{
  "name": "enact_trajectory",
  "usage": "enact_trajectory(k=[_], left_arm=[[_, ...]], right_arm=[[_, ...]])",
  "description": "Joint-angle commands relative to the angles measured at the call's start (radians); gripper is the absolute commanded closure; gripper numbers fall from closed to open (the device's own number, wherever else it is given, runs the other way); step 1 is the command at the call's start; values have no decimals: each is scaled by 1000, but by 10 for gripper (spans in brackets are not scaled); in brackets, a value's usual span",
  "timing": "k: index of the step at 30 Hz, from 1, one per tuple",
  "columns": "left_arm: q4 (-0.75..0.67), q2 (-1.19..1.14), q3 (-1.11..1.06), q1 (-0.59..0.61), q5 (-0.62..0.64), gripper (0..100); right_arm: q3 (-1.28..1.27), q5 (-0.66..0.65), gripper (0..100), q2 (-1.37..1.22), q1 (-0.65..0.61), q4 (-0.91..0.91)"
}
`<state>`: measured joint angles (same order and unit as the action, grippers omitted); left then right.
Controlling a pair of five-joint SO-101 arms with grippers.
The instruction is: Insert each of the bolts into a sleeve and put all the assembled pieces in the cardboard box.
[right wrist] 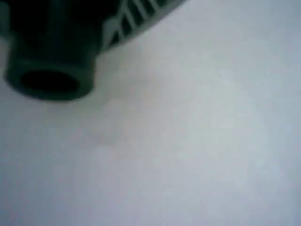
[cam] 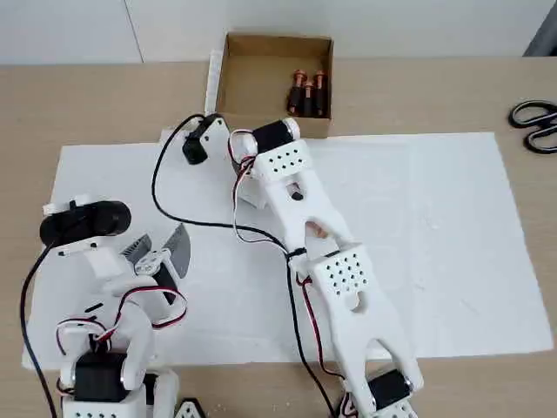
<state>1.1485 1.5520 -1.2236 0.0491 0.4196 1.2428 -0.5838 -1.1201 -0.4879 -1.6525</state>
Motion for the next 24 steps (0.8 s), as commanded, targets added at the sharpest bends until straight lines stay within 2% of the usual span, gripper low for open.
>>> enact_trajectory(k=[1,5,9,19,24], left_arm=[[-26,12,4,5,2,809],[-26,12,4,5,0,809],[-26,12,4,5,0,809],[-21,12,5,-2,0,809],[-21,12,5,-2,0,809]], right_arm=[[48,103,995,125,84,-30],[21,215,995,266,127,-39],[-115,296,995,410,205,-42],[-686,384,995,858,383,-44],[-968,397,995,1001,440,-28]])
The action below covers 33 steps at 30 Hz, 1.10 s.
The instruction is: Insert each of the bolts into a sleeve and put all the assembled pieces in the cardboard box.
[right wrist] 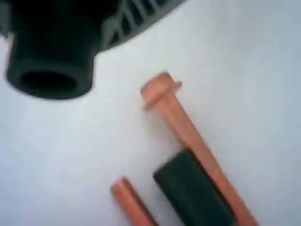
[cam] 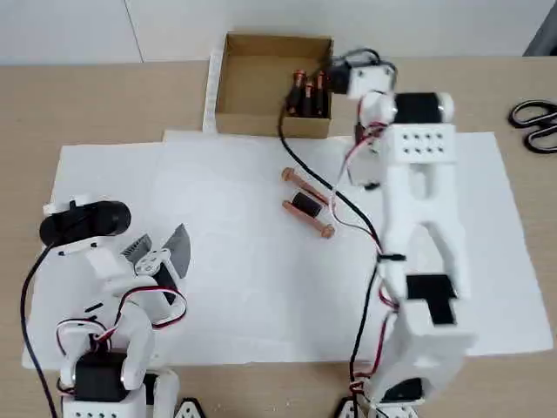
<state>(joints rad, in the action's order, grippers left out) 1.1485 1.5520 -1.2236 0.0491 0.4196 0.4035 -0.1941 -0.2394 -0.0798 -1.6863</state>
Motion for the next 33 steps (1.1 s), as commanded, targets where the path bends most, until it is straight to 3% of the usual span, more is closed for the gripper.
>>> enact_trajectory(k=[1,18,25,30,33], left_arm=[[-21,12,5,-2,0,809],[-20,12,1,-2,0,809],[-26,12,-22,-2,0,809],[-26,12,-22,-2,0,809],[-26,12,-22,-2,0,809]], right_arm=[[-173,3,995,131,42,22],[-562,5,995,171,59,390],[-580,-3,992,56,59,415],[-580,0,913,27,58,430],[-580,-3,913,25,50,430]])
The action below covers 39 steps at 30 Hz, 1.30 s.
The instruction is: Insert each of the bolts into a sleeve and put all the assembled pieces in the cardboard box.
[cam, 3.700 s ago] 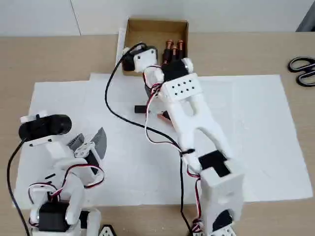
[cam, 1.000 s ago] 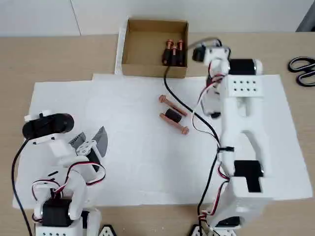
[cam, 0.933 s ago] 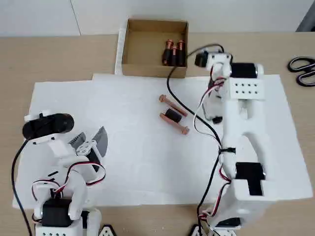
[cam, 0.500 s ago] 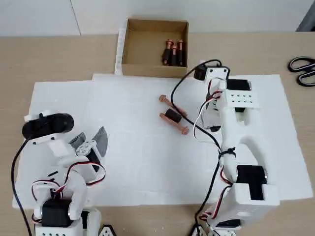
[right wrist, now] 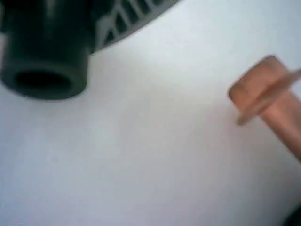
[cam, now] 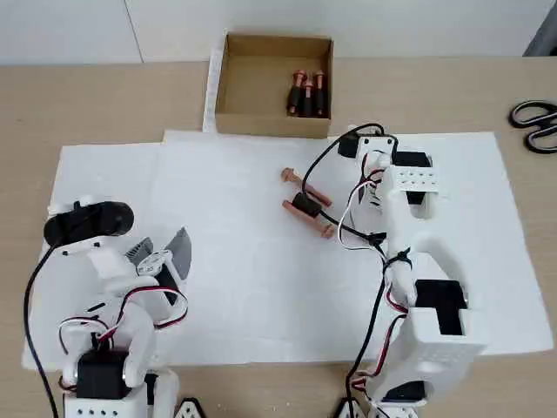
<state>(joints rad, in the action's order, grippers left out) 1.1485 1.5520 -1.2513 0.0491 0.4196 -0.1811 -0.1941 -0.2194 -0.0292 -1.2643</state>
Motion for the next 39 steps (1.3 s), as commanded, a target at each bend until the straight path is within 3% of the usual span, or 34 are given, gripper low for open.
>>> enact_trajectory(k=[1,8,39], left_arm=[[-26,12,5,-2,0,809],[-25,12,5,-2,0,809],[-21,12,5,-2,0,809]], right_arm=[[5,-3,912,5,-4,8],[5,2,841,4,-33,5],[-6,0,842,-41,-35,71]])
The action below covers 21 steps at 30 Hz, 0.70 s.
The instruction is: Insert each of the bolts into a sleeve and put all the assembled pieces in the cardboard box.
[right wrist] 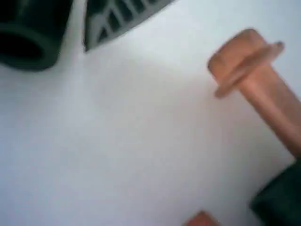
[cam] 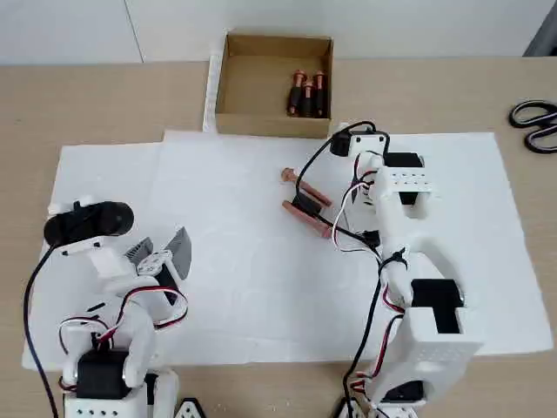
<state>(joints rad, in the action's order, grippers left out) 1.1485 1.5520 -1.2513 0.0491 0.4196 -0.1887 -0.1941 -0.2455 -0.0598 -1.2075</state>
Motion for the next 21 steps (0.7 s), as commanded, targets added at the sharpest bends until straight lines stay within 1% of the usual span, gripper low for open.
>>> enact_trajectory(k=[1,8,10,14,17,19,21], left_arm=[[-21,12,5,-2,0,809],[-21,12,5,-2,0,809],[-21,12,5,-2,0,809],[-21,12,5,-2,0,809],[-20,12,10,-2,0,809],[-20,6,18,-2,0,809],[9,5,44,-2,-2,809]], right_arm=[[5,2,842,-31,-4,16],[6,5,846,-88,-5,58],[6,5,877,-88,-5,65],[6,-3,985,-85,-4,70],[17,-5,994,-81,1,59],[58,-5,995,-65,2,1],[126,-5,995,-22,2,-101]])
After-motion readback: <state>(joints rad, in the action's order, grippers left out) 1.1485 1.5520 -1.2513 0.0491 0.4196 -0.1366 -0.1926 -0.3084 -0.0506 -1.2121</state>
